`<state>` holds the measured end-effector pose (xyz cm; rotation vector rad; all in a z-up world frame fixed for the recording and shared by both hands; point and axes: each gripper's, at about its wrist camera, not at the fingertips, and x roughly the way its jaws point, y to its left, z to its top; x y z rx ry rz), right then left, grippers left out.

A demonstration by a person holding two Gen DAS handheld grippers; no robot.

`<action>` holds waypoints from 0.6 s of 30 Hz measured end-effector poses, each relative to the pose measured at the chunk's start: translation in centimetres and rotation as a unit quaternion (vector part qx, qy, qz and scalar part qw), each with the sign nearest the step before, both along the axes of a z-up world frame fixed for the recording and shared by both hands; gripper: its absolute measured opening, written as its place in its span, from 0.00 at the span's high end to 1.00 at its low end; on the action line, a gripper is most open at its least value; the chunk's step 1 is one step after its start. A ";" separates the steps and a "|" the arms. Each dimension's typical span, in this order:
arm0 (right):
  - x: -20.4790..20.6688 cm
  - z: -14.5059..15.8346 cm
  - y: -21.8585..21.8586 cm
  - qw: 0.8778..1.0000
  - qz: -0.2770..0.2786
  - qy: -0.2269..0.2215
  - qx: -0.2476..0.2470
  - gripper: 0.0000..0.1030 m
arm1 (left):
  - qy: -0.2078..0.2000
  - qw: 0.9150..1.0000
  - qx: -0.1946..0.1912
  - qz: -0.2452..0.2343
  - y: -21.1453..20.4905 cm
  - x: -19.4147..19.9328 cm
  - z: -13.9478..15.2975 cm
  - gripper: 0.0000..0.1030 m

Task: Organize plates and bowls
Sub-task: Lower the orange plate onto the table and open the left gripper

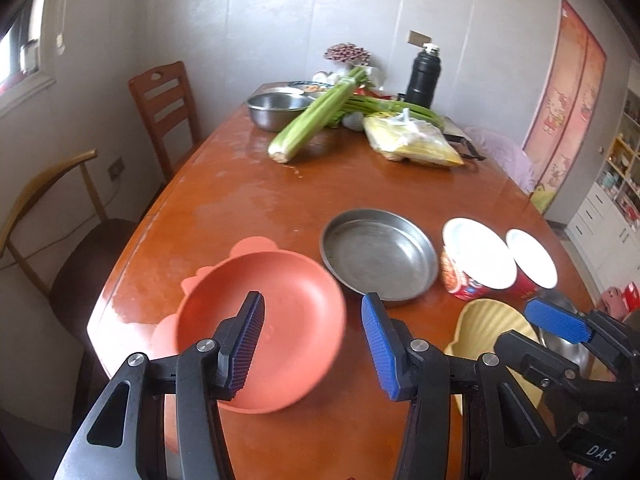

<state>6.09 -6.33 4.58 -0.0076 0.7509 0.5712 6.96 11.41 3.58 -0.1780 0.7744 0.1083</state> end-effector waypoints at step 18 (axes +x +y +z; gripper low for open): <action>-4.1 -0.8 -8.1 0.996 -0.083 0.018 0.018 0.47 | 0.016 0.995 0.017 -0.093 -7.3 0.6 -1.0 0.49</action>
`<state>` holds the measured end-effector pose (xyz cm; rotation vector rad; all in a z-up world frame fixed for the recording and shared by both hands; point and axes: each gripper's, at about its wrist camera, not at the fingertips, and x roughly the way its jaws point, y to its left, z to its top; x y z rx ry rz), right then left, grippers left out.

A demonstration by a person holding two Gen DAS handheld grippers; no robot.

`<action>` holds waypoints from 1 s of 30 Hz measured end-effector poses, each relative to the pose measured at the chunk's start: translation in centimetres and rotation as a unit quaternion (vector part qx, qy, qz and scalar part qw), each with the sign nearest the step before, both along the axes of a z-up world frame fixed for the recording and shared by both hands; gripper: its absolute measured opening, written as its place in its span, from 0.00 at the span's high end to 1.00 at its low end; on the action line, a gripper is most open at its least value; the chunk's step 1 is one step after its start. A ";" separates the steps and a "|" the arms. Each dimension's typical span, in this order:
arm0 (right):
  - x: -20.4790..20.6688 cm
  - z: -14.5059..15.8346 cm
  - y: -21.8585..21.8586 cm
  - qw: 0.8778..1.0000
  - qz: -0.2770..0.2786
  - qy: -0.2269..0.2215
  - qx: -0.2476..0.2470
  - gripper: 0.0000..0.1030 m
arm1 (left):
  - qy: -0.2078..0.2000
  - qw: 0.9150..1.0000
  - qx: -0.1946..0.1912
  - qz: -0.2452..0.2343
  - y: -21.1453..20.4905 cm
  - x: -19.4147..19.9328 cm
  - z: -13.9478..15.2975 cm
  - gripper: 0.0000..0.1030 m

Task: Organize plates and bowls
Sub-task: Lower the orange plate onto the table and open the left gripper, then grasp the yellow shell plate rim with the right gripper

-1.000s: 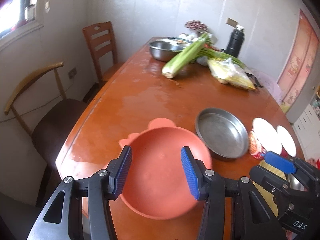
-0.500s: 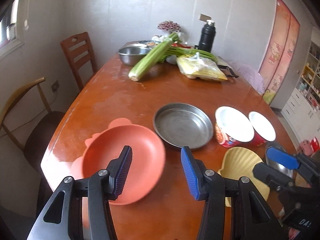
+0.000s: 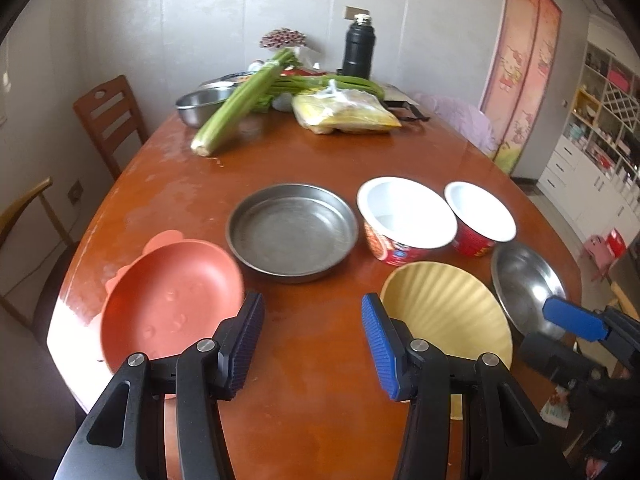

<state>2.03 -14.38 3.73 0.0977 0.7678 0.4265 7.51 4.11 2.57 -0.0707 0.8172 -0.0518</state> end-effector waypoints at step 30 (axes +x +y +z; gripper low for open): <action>0.0 -6.9 -2.2 0.992 -0.066 0.105 0.001 0.47 | 0.064 0.994 0.037 -0.086 -5.5 6.8 -5.3 0.49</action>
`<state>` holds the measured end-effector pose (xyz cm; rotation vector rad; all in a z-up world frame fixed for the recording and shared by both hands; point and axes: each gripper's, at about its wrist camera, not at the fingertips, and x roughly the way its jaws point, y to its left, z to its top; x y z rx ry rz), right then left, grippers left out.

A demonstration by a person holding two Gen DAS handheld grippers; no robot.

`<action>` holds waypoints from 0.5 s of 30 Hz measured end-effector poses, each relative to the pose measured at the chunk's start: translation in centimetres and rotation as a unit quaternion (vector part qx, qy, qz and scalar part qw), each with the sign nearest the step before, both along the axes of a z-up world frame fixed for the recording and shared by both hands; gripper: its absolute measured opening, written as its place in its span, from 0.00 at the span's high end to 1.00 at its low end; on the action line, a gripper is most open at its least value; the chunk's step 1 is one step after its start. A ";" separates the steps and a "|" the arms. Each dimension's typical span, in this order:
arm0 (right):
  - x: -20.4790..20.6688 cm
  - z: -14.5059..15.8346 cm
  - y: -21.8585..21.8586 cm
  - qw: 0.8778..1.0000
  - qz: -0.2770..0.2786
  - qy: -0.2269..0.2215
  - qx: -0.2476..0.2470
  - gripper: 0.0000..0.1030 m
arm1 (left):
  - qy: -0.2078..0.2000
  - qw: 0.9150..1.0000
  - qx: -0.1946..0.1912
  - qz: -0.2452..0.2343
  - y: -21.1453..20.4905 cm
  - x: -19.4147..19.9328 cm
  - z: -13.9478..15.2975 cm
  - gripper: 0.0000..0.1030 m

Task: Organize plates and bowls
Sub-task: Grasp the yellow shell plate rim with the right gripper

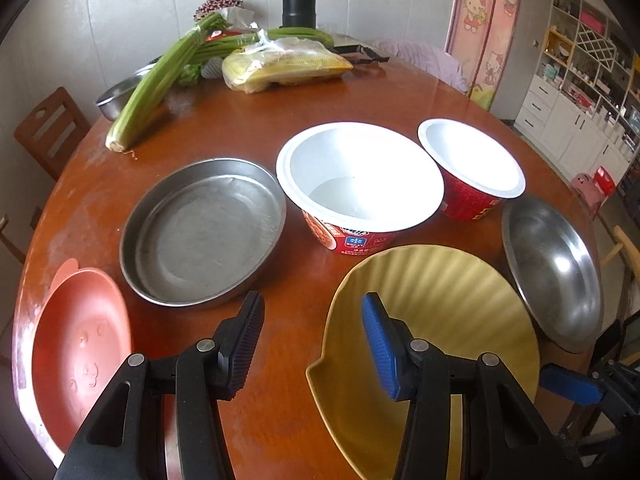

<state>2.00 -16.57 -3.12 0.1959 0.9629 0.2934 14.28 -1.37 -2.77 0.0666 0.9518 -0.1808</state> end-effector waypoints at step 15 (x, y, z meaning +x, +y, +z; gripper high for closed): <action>1.9 -1.0 1.4 1.000 0.023 0.002 -0.014 0.47 | 0.003 1.000 -0.022 -0.022 -0.7 1.2 -1.4 0.56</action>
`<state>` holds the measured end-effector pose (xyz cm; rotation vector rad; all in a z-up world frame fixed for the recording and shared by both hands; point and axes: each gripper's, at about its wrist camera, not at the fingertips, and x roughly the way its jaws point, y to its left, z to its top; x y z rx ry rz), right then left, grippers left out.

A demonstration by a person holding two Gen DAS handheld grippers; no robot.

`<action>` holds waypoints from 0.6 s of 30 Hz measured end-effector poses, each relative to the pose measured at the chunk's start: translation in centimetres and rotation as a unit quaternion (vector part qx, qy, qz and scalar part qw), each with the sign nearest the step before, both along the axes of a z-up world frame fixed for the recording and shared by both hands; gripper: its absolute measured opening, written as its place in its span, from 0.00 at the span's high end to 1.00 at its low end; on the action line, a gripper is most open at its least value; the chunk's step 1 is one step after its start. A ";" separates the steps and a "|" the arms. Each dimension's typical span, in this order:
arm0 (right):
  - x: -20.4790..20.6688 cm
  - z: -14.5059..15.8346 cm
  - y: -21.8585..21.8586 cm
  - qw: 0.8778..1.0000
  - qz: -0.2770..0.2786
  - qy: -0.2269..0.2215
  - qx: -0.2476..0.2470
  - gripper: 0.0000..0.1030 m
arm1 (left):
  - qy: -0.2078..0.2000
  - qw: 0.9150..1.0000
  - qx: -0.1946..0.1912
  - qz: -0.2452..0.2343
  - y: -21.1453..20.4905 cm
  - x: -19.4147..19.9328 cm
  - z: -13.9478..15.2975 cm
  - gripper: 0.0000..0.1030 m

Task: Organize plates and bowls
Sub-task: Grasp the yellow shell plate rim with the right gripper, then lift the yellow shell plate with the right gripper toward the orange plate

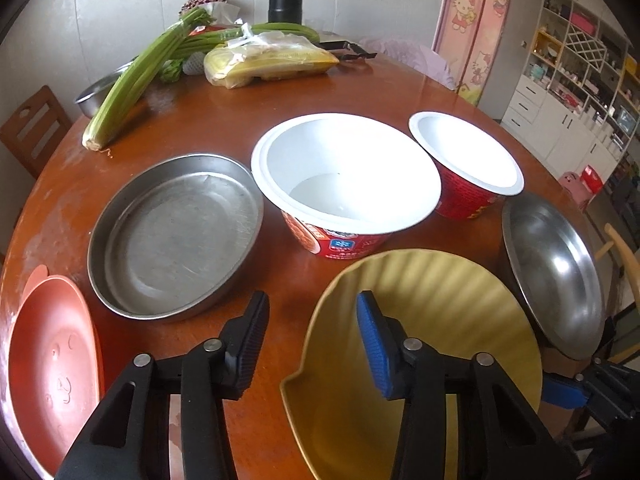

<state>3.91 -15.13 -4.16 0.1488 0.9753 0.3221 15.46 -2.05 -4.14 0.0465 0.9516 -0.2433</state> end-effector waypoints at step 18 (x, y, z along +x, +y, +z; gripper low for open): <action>0.0 0.3 1.9 0.999 0.045 -0.011 -0.008 0.46 | 0.011 0.999 -0.025 0.032 2.6 -3.7 0.7 0.59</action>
